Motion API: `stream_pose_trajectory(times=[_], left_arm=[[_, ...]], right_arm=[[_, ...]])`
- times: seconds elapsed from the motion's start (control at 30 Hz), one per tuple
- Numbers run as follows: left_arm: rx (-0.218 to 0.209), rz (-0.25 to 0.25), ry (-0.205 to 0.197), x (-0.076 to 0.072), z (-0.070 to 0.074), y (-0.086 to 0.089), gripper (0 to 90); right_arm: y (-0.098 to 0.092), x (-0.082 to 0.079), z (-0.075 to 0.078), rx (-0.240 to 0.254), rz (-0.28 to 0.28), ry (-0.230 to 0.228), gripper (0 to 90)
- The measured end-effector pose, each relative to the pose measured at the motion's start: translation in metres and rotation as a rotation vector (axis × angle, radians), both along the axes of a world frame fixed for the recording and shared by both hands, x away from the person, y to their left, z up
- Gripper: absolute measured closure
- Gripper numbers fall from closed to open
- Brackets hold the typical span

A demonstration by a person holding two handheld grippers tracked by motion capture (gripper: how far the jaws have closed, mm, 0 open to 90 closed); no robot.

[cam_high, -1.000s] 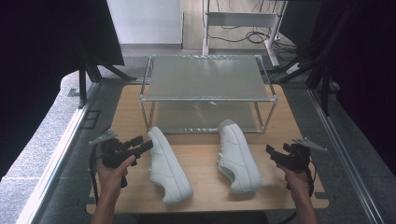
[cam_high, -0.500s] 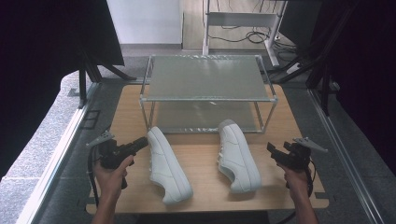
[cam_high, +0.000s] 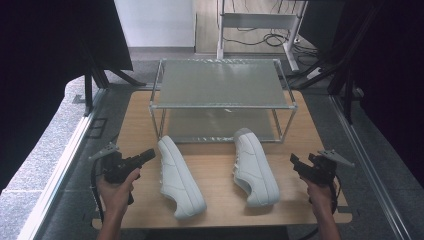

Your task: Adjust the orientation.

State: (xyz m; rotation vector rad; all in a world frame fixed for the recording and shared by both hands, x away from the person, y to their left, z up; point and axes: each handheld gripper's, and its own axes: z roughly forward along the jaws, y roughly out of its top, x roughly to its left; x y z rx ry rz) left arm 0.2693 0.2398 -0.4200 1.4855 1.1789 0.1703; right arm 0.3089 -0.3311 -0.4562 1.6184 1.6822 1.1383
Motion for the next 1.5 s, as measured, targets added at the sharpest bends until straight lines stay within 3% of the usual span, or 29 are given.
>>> stream_pose_trajectory(times=[0.17,0.3,0.43,0.47,0.5,0.7,1.0,1.13,1.5], left_arm=[[-0.025,-0.032,0.028,-0.011,-0.002,-0.002,90.0],[-0.005,-0.051,0.039,-0.023,-0.005,-0.006,90.0],[-0.008,-0.071,0.099,-0.046,-0.023,-0.006,90.0],[-0.008,-0.071,0.099,-0.046,-0.023,-0.006,90.0],[-0.009,-0.071,0.126,-0.055,-0.033,-0.005,90.0],[0.031,-0.12,0.193,-0.069,-0.055,-0.017,90.0],[0.071,-0.192,0.241,-0.07,-0.072,-0.039,90.0],[0.104,-0.211,0.237,-0.064,-0.07,-0.048,90.0],[0.123,-0.22,0.223,-0.058,-0.064,-0.054,90.0]], right_arm=[[-0.001,-0.002,0.003,0.017,-0.008,-0.006,26.9],[-0.003,-0.002,0.002,0.021,-0.016,0.002,26.8],[-0.003,-0.002,0.002,0.036,-0.023,0.011,27.0],[-0.003,-0.002,0.002,0.036,-0.023,0.011,27.0],[-0.002,-0.002,0.002,0.032,-0.023,0.011,27.0],[0.003,-0.002,0.003,0.025,-0.015,0.016,27.0],[0.001,-0.004,0.002,0.031,-0.029,0.022,26.9],[0.0,-0.004,0.002,0.036,-0.033,0.021,26.9],[0.003,-0.005,0.002,0.009,-0.044,0.025,26.9]])
